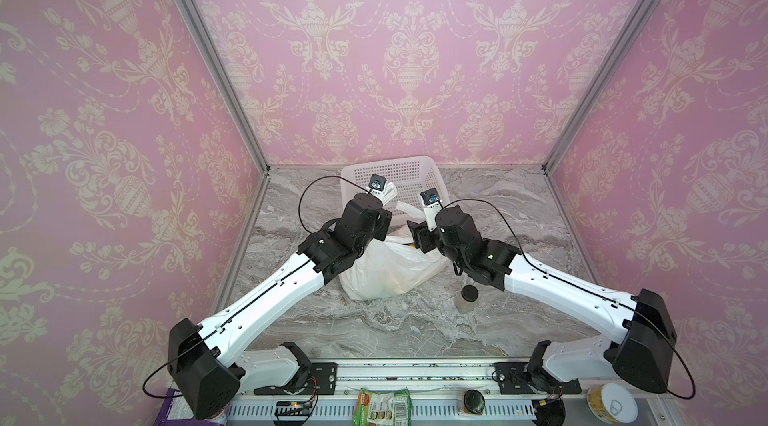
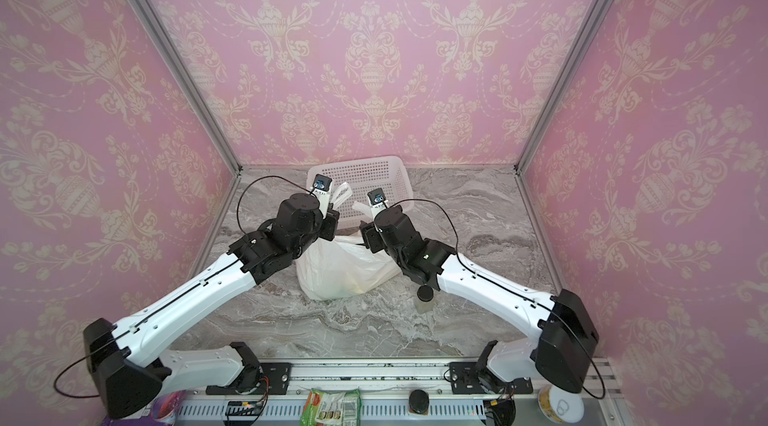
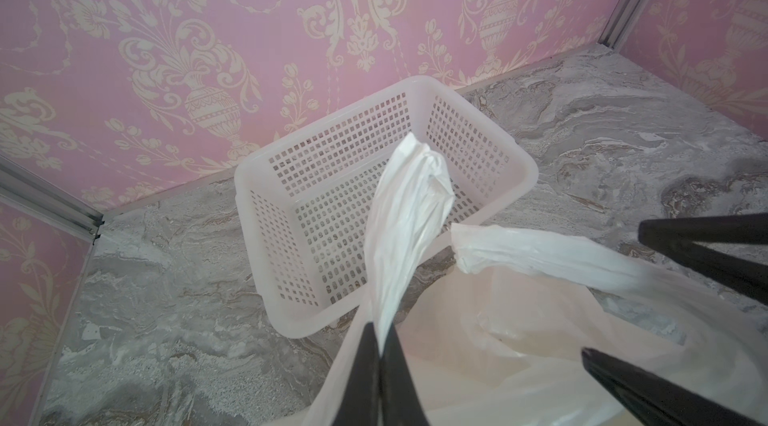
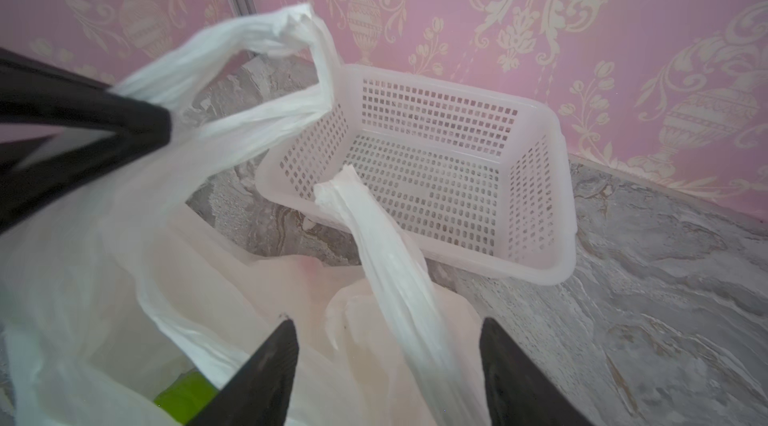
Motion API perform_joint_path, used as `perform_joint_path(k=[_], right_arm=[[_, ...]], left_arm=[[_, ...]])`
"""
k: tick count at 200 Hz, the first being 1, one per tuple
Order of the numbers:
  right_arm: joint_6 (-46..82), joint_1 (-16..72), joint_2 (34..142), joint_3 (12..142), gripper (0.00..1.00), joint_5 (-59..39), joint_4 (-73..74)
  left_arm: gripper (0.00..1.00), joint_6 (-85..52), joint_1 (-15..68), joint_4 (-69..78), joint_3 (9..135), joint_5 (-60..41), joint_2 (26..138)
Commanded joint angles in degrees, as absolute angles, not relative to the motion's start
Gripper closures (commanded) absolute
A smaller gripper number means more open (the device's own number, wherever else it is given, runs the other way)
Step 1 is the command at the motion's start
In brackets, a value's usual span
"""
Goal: Untie the knot of the plastic bag and take out the fruit
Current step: 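Lift both bag handles upward with both grippers, spreading the bag open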
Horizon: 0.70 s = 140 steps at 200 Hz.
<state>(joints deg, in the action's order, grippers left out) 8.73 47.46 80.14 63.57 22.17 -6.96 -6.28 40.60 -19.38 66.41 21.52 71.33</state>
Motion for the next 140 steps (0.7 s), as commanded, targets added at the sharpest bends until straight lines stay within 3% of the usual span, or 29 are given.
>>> perform_joint_path(k=[1, 54, 85, 140], right_arm=[[7.6, 46.0, 80.9, 66.0, 0.33, 24.1, -11.8], [9.0, 43.1, 82.4, 67.8, 0.57, 22.3, -10.3], [10.1, 41.5, 83.4, 70.0, 1.0, 21.7, -10.9], [11.6, 41.1, 78.3, 69.8, 1.0, 23.8, -5.4]], left_arm=[[1.0, -5.6, 40.1, -18.9, 65.9, 21.0, 70.1], [1.0, -5.7, 40.1, -18.5, 64.8, 21.7, 69.0], [1.0, -5.8, 39.5, -17.7, 64.0, 21.8, 67.7], [1.0, -11.6, 28.0, -16.0, 67.8, 10.9, 67.9]])
